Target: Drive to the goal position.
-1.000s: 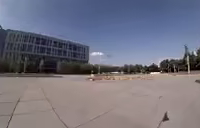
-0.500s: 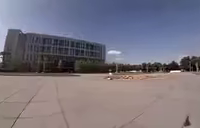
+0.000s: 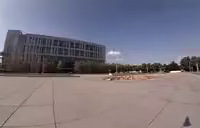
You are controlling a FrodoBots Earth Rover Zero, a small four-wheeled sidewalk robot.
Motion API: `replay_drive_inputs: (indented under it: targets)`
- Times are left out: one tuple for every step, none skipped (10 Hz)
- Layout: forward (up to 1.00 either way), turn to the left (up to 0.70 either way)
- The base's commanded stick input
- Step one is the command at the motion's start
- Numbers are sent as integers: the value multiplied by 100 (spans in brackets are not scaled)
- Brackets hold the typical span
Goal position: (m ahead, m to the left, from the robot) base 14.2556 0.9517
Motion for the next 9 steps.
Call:
replay_drive_inputs:
  targets:
    - [70, 0]
    - [70, 0]
    - [70, 0]
    - [70, 0]
    - [70, 0]
    - [70, 0]
    - [70, 0]
    - [70, 0]
    - [70, 0]
